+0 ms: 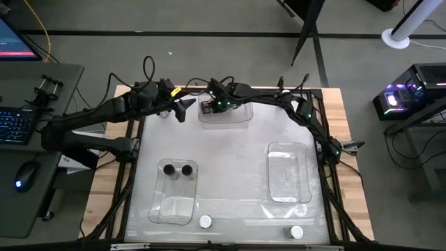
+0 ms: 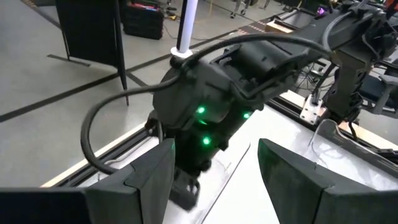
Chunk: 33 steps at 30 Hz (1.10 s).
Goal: Sort spices by type
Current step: Adjust the brown seasoning bottle in the middle transparent bin
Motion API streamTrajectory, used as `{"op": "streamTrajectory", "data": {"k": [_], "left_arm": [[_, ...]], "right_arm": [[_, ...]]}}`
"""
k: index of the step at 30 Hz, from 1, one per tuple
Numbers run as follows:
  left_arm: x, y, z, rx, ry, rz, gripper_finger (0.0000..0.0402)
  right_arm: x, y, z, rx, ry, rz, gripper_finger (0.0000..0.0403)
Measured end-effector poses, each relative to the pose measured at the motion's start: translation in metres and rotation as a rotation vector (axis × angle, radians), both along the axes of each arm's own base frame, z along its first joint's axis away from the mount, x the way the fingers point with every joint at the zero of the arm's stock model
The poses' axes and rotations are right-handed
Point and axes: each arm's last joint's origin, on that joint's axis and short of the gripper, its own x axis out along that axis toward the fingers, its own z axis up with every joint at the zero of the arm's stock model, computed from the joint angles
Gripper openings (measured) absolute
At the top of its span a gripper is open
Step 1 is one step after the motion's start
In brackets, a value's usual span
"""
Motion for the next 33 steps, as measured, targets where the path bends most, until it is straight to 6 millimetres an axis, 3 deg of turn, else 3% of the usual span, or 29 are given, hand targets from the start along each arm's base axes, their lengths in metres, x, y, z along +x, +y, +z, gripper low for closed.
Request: {"op": "streamTrajectory", "data": {"k": [5, 21, 33], "left_arm": [[0.000, 0.000, 0.001, 0.001, -0.004, 0.000, 0.0218], [-0.003, -0.002, 0.034, 0.034, -0.111, -0.009, 0.0218], [-0.001, -0.003, 0.041, 0.042, -0.190, -0.069, 0.0218]], "right_arm": [[0.013, 0.006, -0.002, 0.027, -0.103, 0.037, 0.0000], [0.015, 0.003, 0.000, -0.008, -0.138, -0.012, 0.0000], [0.023, 0.013, -0.017, 0.014, -0.122, -0.001, 0.0000]]}}
